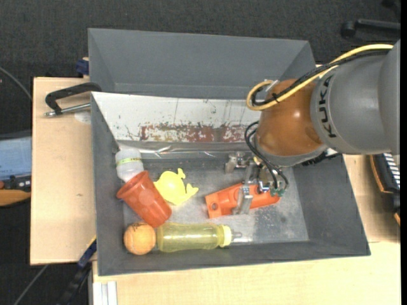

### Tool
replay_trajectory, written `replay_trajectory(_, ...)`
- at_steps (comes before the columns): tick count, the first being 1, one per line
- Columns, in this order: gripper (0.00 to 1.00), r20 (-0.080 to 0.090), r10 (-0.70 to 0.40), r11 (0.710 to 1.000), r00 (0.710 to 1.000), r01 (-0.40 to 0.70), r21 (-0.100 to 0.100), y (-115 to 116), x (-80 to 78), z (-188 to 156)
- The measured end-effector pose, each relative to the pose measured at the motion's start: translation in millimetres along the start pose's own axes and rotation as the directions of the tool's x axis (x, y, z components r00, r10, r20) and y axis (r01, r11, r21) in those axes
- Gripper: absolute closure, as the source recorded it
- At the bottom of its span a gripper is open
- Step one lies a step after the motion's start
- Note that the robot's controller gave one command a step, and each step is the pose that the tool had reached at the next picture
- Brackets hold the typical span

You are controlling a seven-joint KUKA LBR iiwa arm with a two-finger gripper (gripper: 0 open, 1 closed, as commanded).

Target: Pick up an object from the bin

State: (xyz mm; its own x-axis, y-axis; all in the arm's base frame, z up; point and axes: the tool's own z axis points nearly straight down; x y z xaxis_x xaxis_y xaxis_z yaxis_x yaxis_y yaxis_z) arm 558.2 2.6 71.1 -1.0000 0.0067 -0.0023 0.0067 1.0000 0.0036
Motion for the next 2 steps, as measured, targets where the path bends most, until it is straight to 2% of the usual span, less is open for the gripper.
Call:
replay_trajectory(1,1.0,0.012,0.031,1.0,0.999,-0.03,-0.002,-11.4,-8.9,-0.5)
replay_trajectory(2,1.0,0.012,0.031,1.0,0.999,-0.031,-0.002,-11.4,-8.9,-0.5)
